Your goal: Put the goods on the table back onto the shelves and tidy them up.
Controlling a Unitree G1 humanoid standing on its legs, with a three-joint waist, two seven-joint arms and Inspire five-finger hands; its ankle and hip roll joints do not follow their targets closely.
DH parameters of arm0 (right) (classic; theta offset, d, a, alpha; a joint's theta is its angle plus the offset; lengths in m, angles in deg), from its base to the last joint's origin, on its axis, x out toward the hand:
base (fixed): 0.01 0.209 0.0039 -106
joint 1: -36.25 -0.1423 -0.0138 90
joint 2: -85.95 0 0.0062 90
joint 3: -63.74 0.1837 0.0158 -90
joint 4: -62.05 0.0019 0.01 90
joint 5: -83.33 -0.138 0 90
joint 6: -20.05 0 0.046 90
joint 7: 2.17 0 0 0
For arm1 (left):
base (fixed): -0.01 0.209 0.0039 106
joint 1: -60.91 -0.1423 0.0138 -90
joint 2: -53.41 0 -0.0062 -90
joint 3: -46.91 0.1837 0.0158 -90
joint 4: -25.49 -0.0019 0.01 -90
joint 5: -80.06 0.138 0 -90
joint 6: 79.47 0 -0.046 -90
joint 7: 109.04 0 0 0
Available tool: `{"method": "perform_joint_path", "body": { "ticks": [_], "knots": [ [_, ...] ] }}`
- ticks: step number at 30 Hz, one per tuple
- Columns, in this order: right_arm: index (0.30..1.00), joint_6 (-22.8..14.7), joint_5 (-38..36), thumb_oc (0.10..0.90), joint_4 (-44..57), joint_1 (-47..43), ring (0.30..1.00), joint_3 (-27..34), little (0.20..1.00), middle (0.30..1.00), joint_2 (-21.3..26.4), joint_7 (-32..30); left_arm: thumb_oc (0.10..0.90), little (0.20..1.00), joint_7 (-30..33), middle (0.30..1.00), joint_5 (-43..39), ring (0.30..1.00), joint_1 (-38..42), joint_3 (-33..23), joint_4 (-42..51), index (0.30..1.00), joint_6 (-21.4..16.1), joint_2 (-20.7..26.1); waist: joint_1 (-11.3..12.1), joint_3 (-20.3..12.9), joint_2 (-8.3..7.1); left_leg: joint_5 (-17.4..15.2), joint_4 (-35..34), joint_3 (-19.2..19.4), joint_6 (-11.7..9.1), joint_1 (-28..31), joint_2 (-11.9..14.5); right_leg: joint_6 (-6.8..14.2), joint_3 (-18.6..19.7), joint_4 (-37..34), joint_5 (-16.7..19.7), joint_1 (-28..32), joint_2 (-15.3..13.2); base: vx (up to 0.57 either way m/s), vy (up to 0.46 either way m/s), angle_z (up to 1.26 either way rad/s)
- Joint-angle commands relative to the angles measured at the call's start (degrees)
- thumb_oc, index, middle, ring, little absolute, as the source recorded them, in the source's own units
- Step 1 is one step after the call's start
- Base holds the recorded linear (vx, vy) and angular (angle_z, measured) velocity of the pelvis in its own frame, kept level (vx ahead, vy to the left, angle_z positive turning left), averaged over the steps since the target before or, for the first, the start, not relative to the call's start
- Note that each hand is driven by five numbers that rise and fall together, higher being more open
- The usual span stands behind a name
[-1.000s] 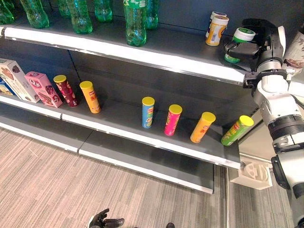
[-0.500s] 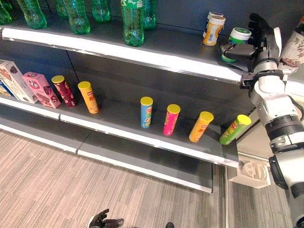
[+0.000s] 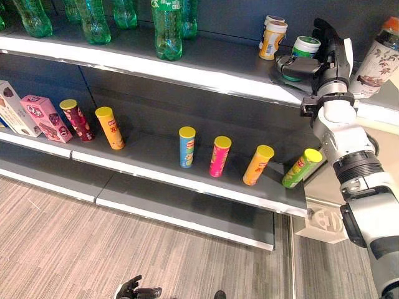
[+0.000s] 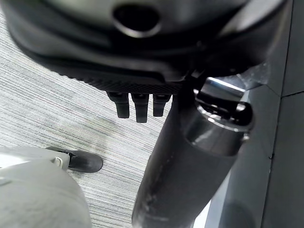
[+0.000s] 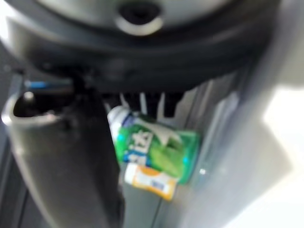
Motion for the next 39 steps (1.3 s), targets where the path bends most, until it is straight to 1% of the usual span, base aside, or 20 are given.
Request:
{"method": "perform_joint_path", "body": {
  "ticks": [1,15,19,31,39],
  "knots": [
    [0.900,-2.80,0.74,0.800,4.13,-4.92,0.900,0.02,0.900,0.900,-2.63,-1.40,0.800,0.900,1.81,0.900,-0.72,0.900,2.83,2.73,-2.17,0.900,-1.31,2.86,1.50,-1.62,-3.95,-1.39,0.09,2.22,-4.20,-2.89,1.56,8.91,-1.32,1.05,-6.44,6.97,-7.15,0.00,0.000,0.00],
    [0.900,-2.13,3.17,0.800,4.59,-4.90,0.900,-0.11,0.900,0.900,-4.99,-2.58,0.800,0.900,2.49,0.900,-0.58,0.900,2.96,2.52,-2.37,0.900,-1.29,2.57,2.04,-1.33,-4.07,-1.54,0.09,2.14,-4.12,-3.03,1.29,8.95,-1.85,1.20,-6.32,6.86,-7.57,0.00,0.000,0.00],
    [0.900,-2.06,3.64,0.800,4.95,-4.84,0.900,-0.04,0.900,0.900,-5.25,-2.98,0.800,0.900,2.65,0.900,-0.56,0.900,2.98,2.54,-2.38,0.900,-1.29,2.56,2.01,-1.24,-4.04,-1.53,0.09,2.04,-4.06,-3.06,1.22,8.96,-1.78,1.22,-6.34,6.79,-7.61,0.00,0.000,0.00],
    [0.900,-2.36,4.11,0.800,7.99,-3.24,0.900,0.24,0.900,0.900,-8.31,-3.23,0.800,0.900,3.19,0.900,0.06,0.900,3.65,1.89,-4.21,0.900,-0.79,2.19,1.42,-1.23,-4.03,-1.79,0.09,2.56,-4.00,-2.85,1.11,8.92,-1.84,1.28,-6.20,6.80,-7.84,0.00,0.000,0.00],
    [0.900,-2.52,3.85,0.800,9.16,-2.34,0.900,0.26,0.900,0.900,-8.31,-2.92,0.800,0.900,3.28,0.900,0.50,0.900,3.53,0.86,-5.84,0.900,-0.55,2.24,1.34,-1.41,-4.36,-2.05,0.09,2.89,-3.94,-2.42,1.26,9.00,-1.37,1.21,-6.31,6.93,-7.94,0.00,0.000,0.00]
  ]
}}
